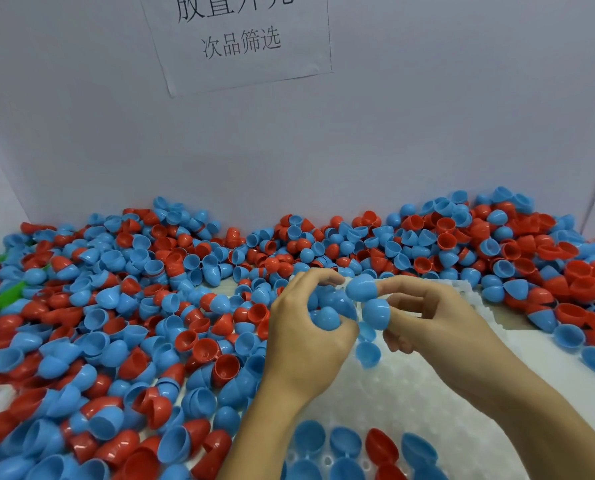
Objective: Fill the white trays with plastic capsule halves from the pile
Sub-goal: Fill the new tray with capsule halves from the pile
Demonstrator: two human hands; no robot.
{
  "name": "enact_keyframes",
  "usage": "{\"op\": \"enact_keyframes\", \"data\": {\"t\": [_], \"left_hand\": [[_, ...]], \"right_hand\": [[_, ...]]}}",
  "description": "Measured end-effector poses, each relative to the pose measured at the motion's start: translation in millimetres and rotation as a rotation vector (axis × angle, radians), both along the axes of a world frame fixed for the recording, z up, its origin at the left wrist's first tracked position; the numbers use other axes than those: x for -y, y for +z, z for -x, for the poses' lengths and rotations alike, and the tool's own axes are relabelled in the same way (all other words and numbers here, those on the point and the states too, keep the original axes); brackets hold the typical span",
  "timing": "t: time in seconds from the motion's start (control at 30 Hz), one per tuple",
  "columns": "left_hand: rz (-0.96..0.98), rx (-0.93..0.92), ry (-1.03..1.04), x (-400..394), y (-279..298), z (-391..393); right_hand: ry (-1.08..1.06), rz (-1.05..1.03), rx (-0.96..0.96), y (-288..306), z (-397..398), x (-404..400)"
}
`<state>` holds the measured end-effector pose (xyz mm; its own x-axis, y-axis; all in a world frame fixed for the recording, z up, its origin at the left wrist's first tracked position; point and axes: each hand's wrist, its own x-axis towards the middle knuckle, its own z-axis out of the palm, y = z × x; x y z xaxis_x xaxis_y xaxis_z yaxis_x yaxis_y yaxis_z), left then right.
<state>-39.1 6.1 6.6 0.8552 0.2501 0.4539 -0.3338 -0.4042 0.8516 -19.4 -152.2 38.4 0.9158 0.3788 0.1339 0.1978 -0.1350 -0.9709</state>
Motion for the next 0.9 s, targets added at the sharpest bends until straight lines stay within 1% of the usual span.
{"op": "enact_keyframes", "data": {"t": [0.17,0.27,0.33,0.53,0.77,0.9], "left_hand": [[0.119,-0.066,-0.053,0.7,1.4,-0.3],[0.142,-0.1,-0.085,2.1,1.8,-0.4],[0.13,-0.094,-0.088,2.9,2.2,0.3],[0.032,-0.067,-0.066,2.9,1.8,2.2],[0.009,-0.057,-0.074,2.8,2.9,2.6],[-0.011,-0.044,-0.068,2.6,2.3,1.1]], "right_hand": [[-0.102,-0.011,-0.031,-0.8,-1.8,0.7],[-0.174,-0.017,-0.003,-2.9,-1.5,-2.8],[-0.18,-0.014,0.014,-5.0,-1.6,-2.7],[-0.091,0.031,-0.059,-6.7,-3.8,-0.3],[0.006,-0.106,-0.216,-6.2,-6.5,4.1],[0.087,-0.137,-0.231,-4.8,-6.1,5.6]]}}
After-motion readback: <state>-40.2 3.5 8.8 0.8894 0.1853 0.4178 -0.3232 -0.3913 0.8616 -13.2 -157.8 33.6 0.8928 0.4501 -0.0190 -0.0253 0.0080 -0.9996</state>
